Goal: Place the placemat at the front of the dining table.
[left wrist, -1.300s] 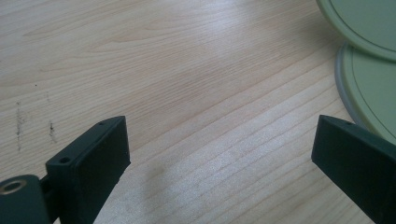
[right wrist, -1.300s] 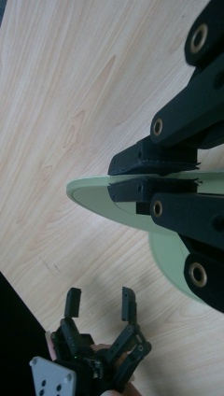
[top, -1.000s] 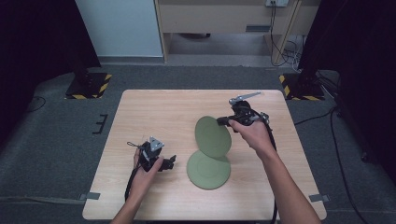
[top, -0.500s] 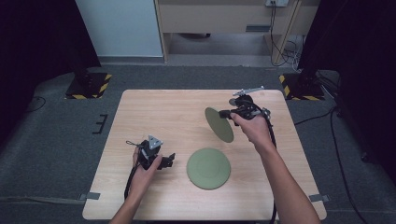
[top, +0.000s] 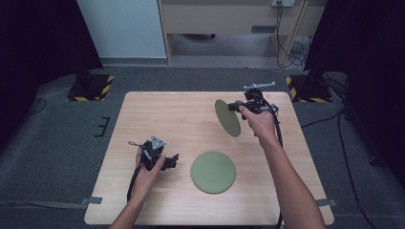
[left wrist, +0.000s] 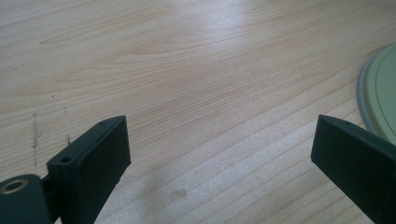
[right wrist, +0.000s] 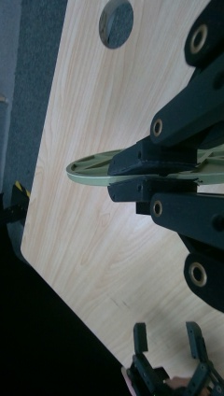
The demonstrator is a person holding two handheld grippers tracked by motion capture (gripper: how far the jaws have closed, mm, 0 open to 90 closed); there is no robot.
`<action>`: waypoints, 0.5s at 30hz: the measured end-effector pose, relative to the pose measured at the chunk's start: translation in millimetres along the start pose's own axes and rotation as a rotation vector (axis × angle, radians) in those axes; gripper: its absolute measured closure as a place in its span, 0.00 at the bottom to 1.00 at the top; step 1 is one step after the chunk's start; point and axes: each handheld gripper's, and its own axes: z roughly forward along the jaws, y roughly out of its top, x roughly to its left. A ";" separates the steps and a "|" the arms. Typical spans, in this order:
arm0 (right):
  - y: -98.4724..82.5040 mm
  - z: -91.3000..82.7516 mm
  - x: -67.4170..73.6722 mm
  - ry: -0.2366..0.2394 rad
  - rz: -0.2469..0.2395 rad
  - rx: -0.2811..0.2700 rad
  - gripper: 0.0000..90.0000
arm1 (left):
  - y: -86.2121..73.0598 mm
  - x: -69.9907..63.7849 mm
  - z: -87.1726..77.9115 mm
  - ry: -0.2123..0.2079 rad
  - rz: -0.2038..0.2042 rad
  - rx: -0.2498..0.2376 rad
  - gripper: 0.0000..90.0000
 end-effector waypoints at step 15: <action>23.9 12.3 -2.9 -0.058 0.009 -0.021 0.96 | 0.5 2.8 1.1 -0.012 -0.002 -0.007 0.05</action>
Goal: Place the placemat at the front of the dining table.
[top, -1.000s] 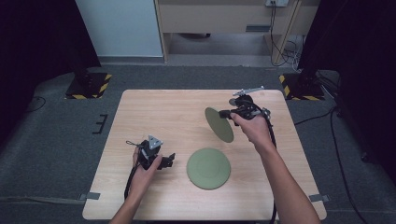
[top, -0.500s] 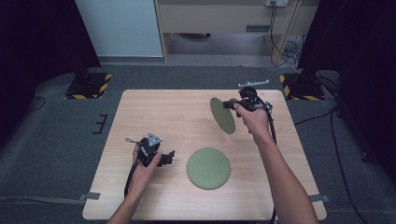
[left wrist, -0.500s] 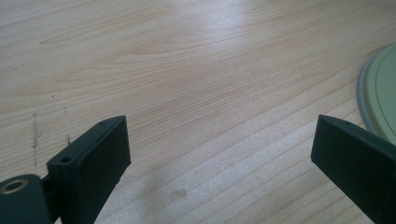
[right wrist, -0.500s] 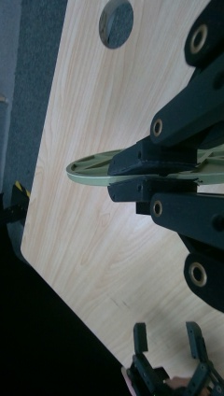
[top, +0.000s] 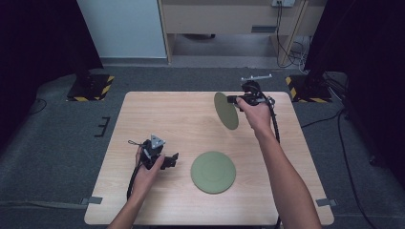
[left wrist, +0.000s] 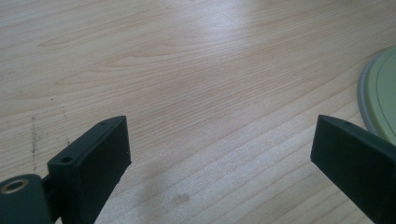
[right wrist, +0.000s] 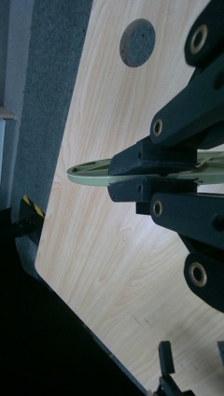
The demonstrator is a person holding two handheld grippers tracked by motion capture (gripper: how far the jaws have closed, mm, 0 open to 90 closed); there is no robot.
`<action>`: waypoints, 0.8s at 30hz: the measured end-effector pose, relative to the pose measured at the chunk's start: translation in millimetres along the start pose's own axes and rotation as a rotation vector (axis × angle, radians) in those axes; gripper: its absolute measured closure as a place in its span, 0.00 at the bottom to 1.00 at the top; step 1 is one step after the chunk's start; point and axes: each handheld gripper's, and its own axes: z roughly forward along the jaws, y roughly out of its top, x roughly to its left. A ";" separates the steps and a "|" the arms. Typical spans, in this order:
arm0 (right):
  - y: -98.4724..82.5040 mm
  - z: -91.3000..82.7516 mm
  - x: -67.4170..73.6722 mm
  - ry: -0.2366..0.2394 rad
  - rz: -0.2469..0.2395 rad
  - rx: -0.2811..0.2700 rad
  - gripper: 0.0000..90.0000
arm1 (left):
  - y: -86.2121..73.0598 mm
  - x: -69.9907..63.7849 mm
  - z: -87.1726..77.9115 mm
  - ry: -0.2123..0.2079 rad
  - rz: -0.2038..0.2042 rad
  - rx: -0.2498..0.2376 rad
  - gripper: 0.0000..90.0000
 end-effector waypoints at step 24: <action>8.2 46.1 27.6 0.013 0.005 0.003 0.96 | -2.0 9.3 -4.1 0.007 -0.030 -0.005 0.04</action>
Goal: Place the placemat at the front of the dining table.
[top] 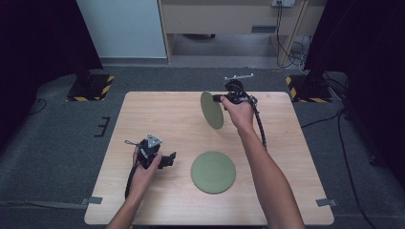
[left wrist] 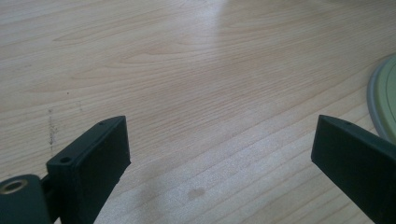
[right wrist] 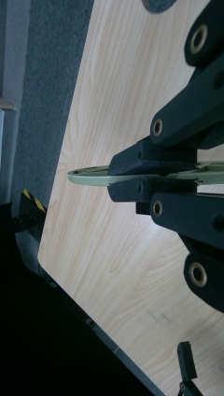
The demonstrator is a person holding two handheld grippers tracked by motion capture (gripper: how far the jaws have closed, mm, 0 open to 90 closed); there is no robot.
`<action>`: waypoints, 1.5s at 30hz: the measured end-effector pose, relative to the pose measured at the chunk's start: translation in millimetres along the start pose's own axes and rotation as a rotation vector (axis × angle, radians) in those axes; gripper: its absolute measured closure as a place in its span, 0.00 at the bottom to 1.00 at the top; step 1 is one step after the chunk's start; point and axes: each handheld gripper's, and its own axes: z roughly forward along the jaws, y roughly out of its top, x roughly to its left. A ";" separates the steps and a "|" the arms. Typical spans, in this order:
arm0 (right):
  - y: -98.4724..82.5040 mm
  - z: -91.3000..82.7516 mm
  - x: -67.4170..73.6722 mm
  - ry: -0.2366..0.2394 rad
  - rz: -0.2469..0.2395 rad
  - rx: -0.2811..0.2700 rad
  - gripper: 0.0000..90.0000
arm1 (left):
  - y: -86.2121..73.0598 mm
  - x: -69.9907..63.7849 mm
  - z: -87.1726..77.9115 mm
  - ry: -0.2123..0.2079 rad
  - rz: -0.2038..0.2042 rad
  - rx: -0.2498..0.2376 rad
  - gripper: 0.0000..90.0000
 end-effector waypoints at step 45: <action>-21.9 2.9 -43.7 -0.088 0.075 0.028 0.96 | 1.6 17.7 6.4 0.045 -0.033 0.023 0.04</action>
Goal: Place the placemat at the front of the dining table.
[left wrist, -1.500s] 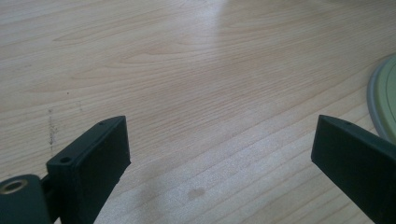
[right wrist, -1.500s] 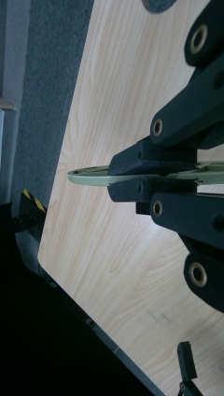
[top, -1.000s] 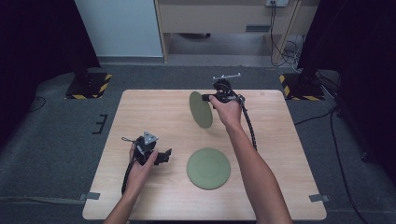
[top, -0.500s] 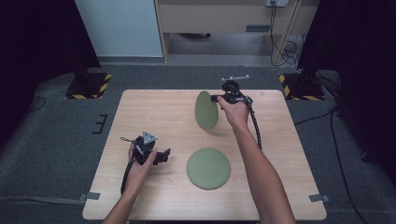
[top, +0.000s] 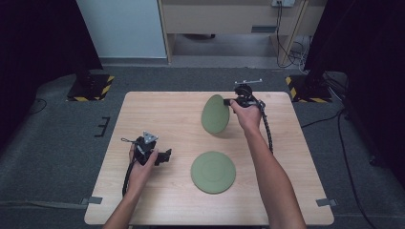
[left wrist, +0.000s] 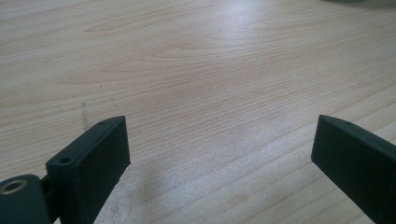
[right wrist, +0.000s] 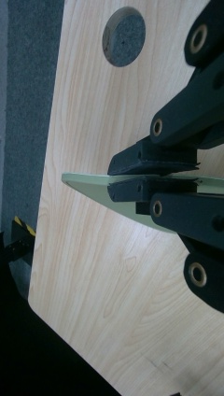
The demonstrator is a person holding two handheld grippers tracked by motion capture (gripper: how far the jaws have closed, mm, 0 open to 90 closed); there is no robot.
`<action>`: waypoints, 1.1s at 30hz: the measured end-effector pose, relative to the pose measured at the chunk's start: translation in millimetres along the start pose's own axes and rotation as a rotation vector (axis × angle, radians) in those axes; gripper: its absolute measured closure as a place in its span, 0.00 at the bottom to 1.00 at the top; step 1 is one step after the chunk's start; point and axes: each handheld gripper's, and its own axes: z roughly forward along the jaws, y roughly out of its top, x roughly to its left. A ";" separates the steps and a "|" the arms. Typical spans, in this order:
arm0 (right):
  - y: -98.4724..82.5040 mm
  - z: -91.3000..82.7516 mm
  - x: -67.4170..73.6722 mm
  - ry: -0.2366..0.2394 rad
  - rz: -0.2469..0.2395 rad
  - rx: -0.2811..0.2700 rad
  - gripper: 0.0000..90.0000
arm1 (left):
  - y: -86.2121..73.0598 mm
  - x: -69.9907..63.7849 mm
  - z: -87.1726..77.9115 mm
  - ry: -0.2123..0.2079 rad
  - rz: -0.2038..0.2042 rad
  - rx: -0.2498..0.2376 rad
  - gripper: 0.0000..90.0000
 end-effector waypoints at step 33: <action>-72.9 5.0 -54.2 -0.074 0.077 0.088 0.95 | 0.5 -7.8 5.9 -0.018 0.035 0.012 0.04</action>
